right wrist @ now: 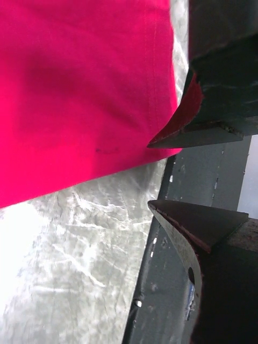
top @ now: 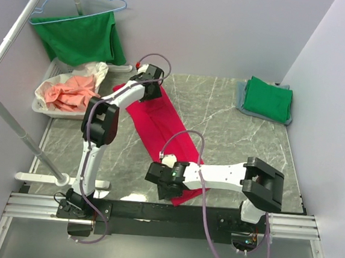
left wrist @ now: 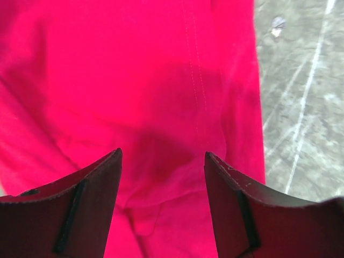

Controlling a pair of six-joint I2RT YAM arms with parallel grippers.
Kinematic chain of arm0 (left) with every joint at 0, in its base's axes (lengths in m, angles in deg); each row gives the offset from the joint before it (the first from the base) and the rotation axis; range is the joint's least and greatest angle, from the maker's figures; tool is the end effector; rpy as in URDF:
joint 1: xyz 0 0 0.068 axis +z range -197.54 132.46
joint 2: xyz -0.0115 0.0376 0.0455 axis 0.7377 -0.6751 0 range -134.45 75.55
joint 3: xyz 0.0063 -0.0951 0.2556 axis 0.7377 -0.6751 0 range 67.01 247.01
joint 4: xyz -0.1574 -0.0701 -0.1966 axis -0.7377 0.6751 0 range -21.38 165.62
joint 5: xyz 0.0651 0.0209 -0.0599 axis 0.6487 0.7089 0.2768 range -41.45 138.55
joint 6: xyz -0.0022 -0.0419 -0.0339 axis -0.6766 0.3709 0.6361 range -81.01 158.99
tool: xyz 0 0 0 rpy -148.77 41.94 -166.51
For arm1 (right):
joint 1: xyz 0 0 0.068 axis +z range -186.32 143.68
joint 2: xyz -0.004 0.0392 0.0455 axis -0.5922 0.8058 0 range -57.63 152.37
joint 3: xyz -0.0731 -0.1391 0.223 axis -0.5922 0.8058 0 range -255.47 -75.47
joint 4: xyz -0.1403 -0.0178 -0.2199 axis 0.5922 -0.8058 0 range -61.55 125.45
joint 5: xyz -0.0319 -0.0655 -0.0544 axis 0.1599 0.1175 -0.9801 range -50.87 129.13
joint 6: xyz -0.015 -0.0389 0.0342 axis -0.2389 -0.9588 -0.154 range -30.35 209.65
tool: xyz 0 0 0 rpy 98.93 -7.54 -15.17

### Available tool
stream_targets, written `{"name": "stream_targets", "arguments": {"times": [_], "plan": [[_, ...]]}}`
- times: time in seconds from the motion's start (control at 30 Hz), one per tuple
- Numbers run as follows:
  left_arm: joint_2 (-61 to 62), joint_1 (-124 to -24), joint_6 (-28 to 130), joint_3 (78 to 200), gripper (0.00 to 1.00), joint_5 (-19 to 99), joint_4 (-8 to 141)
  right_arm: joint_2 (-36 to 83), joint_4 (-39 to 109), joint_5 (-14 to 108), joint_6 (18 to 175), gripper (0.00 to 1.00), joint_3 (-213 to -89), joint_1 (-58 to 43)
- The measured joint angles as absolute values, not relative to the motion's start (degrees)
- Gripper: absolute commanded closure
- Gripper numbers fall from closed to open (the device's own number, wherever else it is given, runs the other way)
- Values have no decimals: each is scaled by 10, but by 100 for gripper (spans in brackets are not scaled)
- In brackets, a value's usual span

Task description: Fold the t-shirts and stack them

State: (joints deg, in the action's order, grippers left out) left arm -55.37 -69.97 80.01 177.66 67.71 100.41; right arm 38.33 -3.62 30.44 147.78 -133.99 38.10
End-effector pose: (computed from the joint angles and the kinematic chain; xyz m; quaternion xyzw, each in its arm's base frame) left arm 0.4754 -0.1837 0.1996 -0.2040 0.9115 -0.0347 0.3555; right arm 0.0868 0.2914 0.1686 -0.1314 0.9815 0.0770 0.1160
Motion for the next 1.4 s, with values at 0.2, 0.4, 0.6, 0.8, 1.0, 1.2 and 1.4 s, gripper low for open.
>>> {"name": "stream_targets", "arguments": {"times": [0.2, 0.4, 0.6, 0.8, 1.0, 1.2, 1.4], "plan": [[-576, -702, 824, 1785, 32, 694, 1020, 326, -73, 256, 1472, 48, -1349, 385], [-580, -709, 831, 1775, 31, 721, 1019, 257, -132, 184, 1473, 48, -1391, 386], [-650, -719, 839, 1896, 30, 749, 1073, 228, -182, 123, 1485, 47, -1417, 385], [-676, -728, 830, 1918, 26, 743, 1066, 199, -208, 93, 1491, 46, -1417, 370], [-707, -728, 804, 1966, 17, 652, 1004, 178, -219, 79, 1489, 46, -1416, 334], [-732, -729, 785, 1978, 12, 533, 897, 163, -217, 79, 1475, 46, -1406, 293], [-748, -729, 771, 1977, 11, 435, 811, 160, -214, 83, 1465, 46, -1395, 265]]}}
